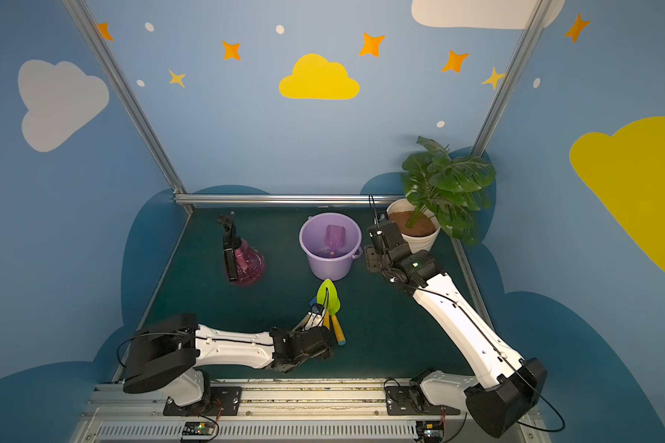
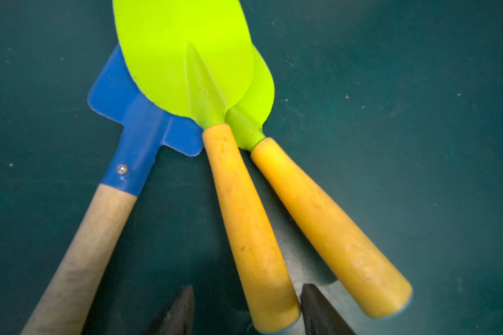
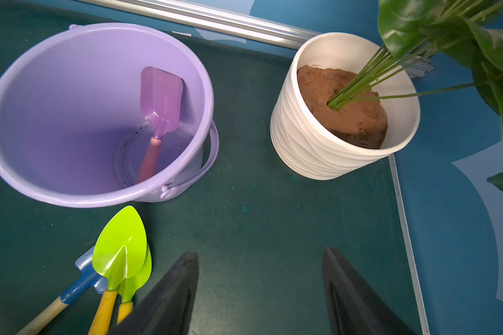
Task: Organize the gardening tools
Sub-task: Pick up the gardening tool from the center of the board.
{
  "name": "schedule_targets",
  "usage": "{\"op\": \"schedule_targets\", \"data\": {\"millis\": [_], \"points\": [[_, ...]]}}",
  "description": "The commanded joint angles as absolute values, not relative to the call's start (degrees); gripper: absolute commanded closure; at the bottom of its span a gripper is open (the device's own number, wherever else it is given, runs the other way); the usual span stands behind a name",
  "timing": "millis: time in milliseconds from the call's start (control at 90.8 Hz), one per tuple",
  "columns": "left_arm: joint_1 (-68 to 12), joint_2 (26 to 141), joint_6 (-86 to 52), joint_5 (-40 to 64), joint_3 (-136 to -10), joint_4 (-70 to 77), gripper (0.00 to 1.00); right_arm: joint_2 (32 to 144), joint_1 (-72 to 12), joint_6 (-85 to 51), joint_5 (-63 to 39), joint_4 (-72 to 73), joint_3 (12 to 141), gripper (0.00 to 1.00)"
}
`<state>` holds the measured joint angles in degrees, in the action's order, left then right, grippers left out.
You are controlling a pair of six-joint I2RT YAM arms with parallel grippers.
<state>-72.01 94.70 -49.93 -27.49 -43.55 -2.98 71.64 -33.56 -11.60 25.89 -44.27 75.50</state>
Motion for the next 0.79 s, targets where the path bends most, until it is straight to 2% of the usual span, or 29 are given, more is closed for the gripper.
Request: {"op": "schedule_targets", "data": {"millis": [0,451,617,782], "points": [[-71.6,95.7,-51.2,-28.9,-44.8,-4.0,0.40,70.8,-33.3,-12.2,24.8,-42.9,74.9,0.32],[-71.5,92.9,-53.1,-31.2,-42.7,-5.8,0.82,71.6,-33.4,-12.6,23.3,-42.6,74.8,0.33],[-71.5,88.2,-50.5,-32.1,-41.5,-6.9,0.90,71.2,-33.4,-13.0,21.7,-42.7,74.9,0.33],[-71.7,80.4,-44.9,-32.0,-38.0,-3.7,0.94,69.5,-33.5,-13.9,16.2,-42.9,73.7,0.31]]}}
